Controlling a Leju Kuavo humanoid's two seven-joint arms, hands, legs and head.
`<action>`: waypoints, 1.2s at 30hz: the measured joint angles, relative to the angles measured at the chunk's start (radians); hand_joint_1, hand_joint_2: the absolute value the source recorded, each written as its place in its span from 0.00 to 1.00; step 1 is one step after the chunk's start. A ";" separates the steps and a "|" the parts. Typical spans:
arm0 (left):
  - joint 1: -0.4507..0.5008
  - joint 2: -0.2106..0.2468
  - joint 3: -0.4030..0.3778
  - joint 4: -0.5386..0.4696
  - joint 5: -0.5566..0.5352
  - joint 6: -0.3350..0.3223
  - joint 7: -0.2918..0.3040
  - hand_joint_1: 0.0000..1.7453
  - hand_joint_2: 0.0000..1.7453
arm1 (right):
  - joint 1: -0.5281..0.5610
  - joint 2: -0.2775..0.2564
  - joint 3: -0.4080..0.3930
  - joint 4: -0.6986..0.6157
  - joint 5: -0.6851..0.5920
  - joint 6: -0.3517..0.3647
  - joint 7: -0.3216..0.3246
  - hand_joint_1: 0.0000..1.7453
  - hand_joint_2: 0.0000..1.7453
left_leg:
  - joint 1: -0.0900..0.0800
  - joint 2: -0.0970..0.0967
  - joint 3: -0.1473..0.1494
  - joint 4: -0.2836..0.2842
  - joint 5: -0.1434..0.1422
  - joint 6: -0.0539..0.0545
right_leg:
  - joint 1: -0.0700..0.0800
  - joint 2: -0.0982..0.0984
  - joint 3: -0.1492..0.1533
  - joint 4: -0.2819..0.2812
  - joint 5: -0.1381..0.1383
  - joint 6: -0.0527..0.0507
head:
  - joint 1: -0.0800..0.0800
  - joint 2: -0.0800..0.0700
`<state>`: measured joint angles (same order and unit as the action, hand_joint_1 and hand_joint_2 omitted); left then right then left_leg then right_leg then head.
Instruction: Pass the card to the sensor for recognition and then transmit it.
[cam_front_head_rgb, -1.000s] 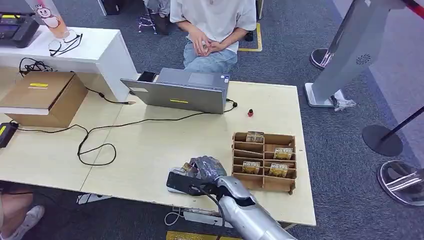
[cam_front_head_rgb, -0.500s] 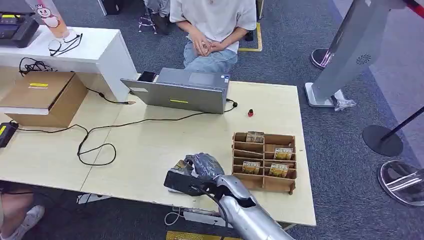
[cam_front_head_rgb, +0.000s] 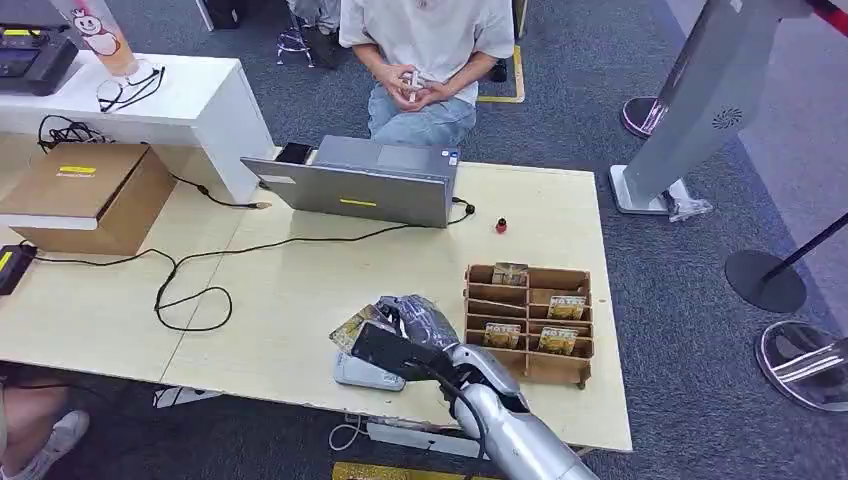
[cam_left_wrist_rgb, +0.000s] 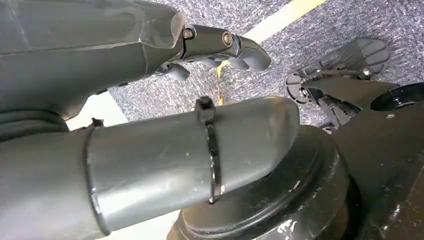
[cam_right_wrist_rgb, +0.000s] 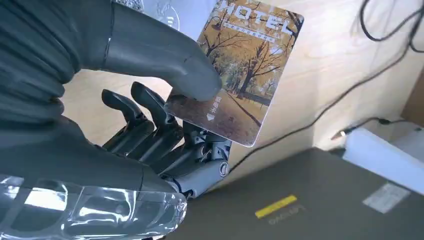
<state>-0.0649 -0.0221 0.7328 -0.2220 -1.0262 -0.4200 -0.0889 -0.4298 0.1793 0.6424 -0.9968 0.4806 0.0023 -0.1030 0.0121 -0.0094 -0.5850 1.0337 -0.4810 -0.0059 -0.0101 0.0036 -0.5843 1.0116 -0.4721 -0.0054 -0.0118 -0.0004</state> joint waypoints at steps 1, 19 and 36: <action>0.001 0.000 -0.001 0.000 0.001 0.002 -0.001 0.00 0.00 | 0.003 -0.003 -0.003 -0.014 -0.003 -0.002 -0.003 1.00 1.00 | 0.000 0.000 0.000 0.000 0.000 0.000 | 0.000 0.000 0.000 0.000 0.000 0.000 | 0.000 0.000; 0.010 0.000 -0.008 0.000 0.012 0.009 -0.009 0.00 0.00 | 0.039 -0.033 -0.048 -0.152 -0.038 -0.023 -0.033 1.00 1.00 | 0.000 0.000 0.000 0.000 0.000 0.000 | 0.000 0.000 0.000 0.000 0.000 0.000 | 0.000 0.000; 0.026 -0.001 -0.008 0.000 0.022 0.022 -0.025 0.00 0.00 | 0.083 -0.055 -0.103 -0.339 -0.089 -0.069 -0.107 1.00 1.00 | 0.000 0.000 0.000 0.000 0.000 0.000 | 0.000 0.000 0.000 0.000 0.000 0.000 | 0.000 0.000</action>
<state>-0.0392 -0.0233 0.7248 -0.2220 -1.0044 -0.3979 -0.1141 -0.3468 0.1244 0.5398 -1.3363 0.3914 -0.0664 -0.2102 0.0122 -0.0093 -0.5853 1.0337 -0.4811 -0.0059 -0.0099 0.0036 -0.5846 1.0116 -0.4722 -0.0055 -0.0118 -0.0004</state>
